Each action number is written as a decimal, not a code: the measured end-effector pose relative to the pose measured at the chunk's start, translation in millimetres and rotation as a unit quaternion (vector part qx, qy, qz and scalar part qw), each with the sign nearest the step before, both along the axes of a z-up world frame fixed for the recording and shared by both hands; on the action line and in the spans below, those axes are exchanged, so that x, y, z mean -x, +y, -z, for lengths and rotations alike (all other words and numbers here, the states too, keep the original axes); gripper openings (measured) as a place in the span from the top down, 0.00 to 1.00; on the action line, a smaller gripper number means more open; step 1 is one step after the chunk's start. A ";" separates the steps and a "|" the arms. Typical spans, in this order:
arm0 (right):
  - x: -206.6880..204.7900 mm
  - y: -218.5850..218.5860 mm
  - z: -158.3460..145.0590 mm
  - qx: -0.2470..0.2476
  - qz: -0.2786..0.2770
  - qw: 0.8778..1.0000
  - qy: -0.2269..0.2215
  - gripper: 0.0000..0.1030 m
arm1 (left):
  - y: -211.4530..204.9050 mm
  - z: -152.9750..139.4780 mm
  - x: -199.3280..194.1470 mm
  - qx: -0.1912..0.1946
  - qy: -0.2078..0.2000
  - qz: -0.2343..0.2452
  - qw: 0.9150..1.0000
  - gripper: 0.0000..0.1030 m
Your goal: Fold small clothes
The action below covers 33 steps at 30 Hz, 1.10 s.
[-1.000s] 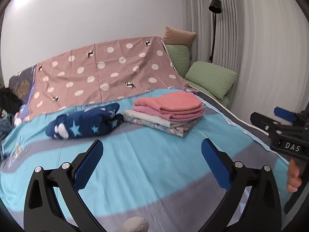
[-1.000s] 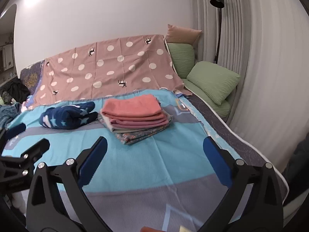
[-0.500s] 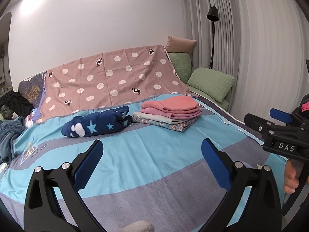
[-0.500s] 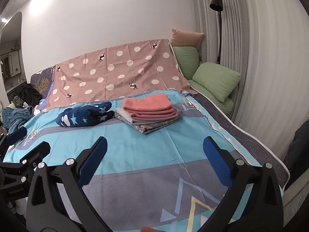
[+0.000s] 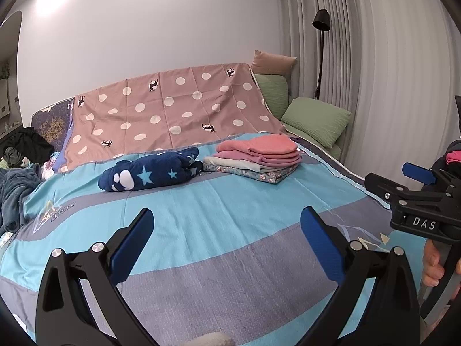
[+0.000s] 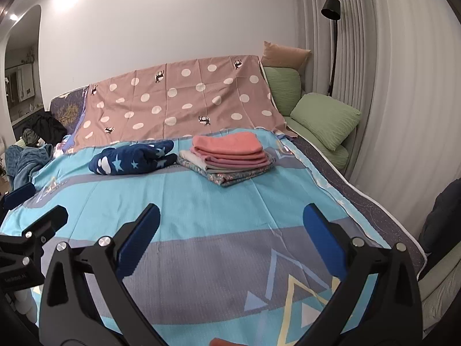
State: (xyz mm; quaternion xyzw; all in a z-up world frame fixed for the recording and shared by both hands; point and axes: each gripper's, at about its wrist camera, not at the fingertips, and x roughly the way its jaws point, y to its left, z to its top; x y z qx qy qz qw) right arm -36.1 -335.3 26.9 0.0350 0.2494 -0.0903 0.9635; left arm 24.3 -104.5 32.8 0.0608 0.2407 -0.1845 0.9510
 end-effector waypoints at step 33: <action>-6.9 16.3 11.9 0.014 -0.008 1.000 0.020 0.02 | 14.2 12.3 -14.6 0.004 0.024 -0.017 1.000 0.01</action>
